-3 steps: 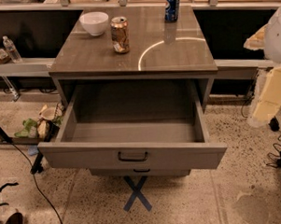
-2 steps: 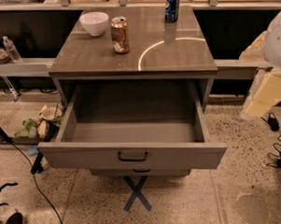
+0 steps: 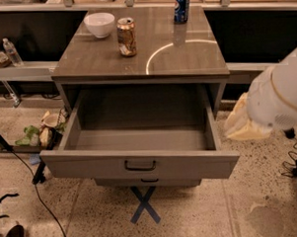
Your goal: Close top drawer
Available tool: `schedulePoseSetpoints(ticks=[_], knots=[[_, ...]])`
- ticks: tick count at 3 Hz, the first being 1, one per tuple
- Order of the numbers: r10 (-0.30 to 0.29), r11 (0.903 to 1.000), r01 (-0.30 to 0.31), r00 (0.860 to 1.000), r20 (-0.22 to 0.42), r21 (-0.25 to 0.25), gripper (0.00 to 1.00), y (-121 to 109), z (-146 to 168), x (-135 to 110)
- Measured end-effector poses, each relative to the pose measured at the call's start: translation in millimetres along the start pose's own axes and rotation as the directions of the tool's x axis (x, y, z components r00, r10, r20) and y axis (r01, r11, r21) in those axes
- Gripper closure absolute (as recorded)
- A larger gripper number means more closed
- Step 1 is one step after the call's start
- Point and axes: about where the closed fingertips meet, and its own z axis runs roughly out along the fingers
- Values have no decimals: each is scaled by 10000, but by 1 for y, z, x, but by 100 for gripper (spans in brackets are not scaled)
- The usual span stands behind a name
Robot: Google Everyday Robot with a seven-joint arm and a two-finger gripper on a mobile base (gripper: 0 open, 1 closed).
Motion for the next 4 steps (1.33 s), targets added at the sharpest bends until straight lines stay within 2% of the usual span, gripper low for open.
schedulePoseSetpoints(ticks=[1,2,3,4], knots=[[-265,9996,269,9991,329,-132,93,33,54,0],[-270,9993,277,9992,303,-235,100,46,74,4],[-273,9993,281,9992,304,-235,100,46,73,4],[145,9984,-103,9970,757,-549,100,54,99,0]])
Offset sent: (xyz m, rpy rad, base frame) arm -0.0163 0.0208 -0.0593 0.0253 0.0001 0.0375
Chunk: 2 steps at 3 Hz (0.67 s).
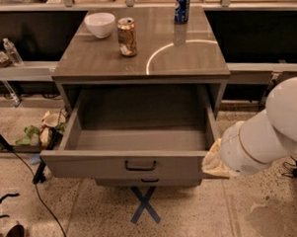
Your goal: Close top drawer
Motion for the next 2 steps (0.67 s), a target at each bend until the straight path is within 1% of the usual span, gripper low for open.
schedulePoseSetpoints(ticks=[1,2], knots=[[84,9999,-79,9995,297,-153,100,2,30,-4],[-232,9996,227,9989,418,142,100,-1,57,-8]])
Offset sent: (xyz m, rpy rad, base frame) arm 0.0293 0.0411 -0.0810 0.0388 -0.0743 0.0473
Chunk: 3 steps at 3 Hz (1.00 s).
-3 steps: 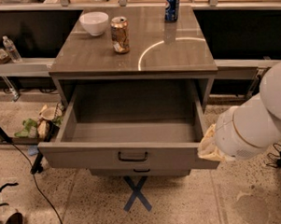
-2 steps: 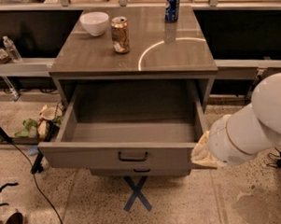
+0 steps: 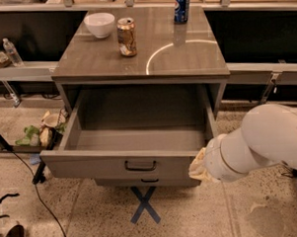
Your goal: Close top drawer
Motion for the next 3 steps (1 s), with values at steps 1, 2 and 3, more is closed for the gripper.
schedulePoseSetpoints(ticks=[1,2,3], knots=[[-1044,9932,1041,9945,39,530,100,-4,38,1],[-1616,9840,1605,9868,76,774,100,-8,60,6],[-1823,9761,1814,9832,-34,1193,100,-18,79,12]])
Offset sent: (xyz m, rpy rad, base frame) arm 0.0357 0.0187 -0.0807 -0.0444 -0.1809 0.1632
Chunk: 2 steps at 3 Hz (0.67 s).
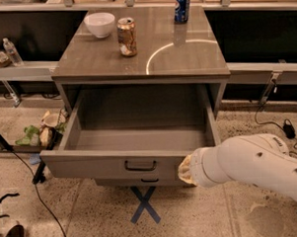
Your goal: Close top drawer
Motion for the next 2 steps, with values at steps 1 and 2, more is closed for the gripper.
schedulePoseSetpoints(ticks=[1,2], knots=[[-227,9970,229,9997,-27,745,100,-27,23,11],[-324,9936,317,9995,46,1081,100,-51,38,20]])
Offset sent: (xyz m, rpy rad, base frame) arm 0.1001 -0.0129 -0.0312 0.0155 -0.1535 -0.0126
